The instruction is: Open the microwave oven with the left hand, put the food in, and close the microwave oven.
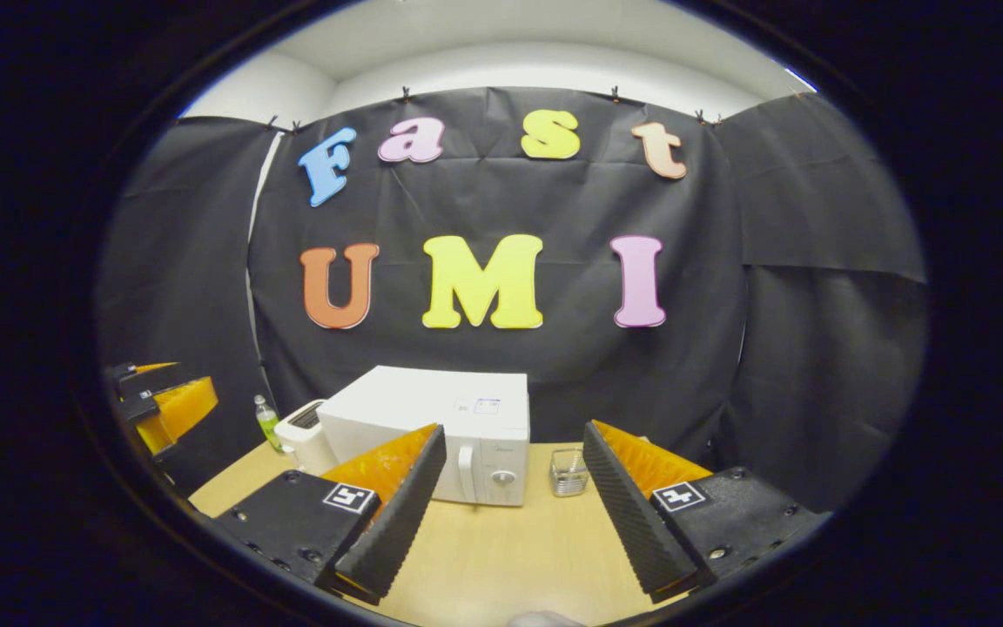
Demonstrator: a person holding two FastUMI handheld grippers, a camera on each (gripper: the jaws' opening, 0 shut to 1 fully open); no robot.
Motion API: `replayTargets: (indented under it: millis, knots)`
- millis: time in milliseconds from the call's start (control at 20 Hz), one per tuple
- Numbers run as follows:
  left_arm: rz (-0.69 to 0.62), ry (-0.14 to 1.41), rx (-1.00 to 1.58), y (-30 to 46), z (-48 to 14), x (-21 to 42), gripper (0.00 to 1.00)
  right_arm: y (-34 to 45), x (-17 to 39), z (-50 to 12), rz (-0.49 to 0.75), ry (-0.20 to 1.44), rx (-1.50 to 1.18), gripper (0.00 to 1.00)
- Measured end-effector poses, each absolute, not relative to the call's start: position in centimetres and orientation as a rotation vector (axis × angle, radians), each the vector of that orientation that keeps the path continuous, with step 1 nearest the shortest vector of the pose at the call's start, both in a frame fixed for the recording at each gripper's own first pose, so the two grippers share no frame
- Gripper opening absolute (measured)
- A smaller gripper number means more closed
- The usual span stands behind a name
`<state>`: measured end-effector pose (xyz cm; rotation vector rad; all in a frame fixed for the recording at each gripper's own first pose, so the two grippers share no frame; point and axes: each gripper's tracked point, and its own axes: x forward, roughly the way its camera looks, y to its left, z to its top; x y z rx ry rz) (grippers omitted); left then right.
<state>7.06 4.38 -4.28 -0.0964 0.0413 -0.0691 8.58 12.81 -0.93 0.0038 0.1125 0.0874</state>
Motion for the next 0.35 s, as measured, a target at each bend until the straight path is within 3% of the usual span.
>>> replayTargets:
  millis: [350]
  knots:
    - [-0.081, 0.036, -0.090, 4.02, -3.71, 7.71, 0.96, 11.87, 8.29, -0.66, 0.062, 0.106, 0.006, 0.92]
